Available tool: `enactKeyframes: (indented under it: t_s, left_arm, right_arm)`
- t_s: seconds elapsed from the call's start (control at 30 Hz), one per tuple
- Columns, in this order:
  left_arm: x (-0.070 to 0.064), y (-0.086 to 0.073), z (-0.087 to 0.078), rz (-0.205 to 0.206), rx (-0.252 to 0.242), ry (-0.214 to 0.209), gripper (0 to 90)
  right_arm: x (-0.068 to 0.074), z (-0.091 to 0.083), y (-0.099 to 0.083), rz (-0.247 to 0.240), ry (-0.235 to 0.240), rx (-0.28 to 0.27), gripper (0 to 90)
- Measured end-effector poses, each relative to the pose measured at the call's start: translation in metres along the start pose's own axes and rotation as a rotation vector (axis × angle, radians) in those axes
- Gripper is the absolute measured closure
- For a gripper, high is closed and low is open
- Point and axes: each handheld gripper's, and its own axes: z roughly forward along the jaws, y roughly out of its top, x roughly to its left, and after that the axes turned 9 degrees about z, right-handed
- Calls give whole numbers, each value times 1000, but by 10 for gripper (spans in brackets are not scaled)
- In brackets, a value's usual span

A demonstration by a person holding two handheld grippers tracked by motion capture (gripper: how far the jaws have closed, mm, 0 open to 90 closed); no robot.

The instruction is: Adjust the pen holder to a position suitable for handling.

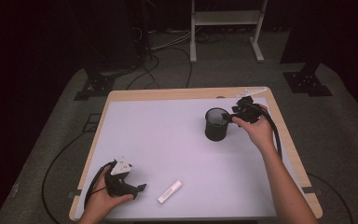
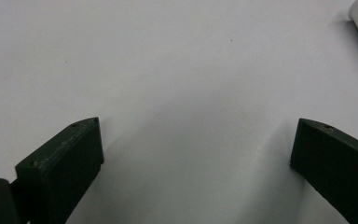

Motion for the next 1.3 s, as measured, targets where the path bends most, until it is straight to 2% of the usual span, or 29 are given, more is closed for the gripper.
enactKeyframes:
  t_s: [0.4,0.57,0.8,1.03,1.3]
  left_arm:
    - [0,0,0,0,0,0,16]
    - [0,0,0,0,0,0,16]
    - [0,0,0,0,0,0,16]
    - [0,0,0,0,0,-1,16]
    - [0,0,0,0,0,-1,16]
  right_arm:
    - [-2,16,2,25,-8,47,473]
    - [-1,23,3,34,-17,80,534]
    - [-2,29,4,58,-12,95,608]
    - [-4,34,2,60,-14,126,702]
    - [-4,37,3,68,-25,131,771]
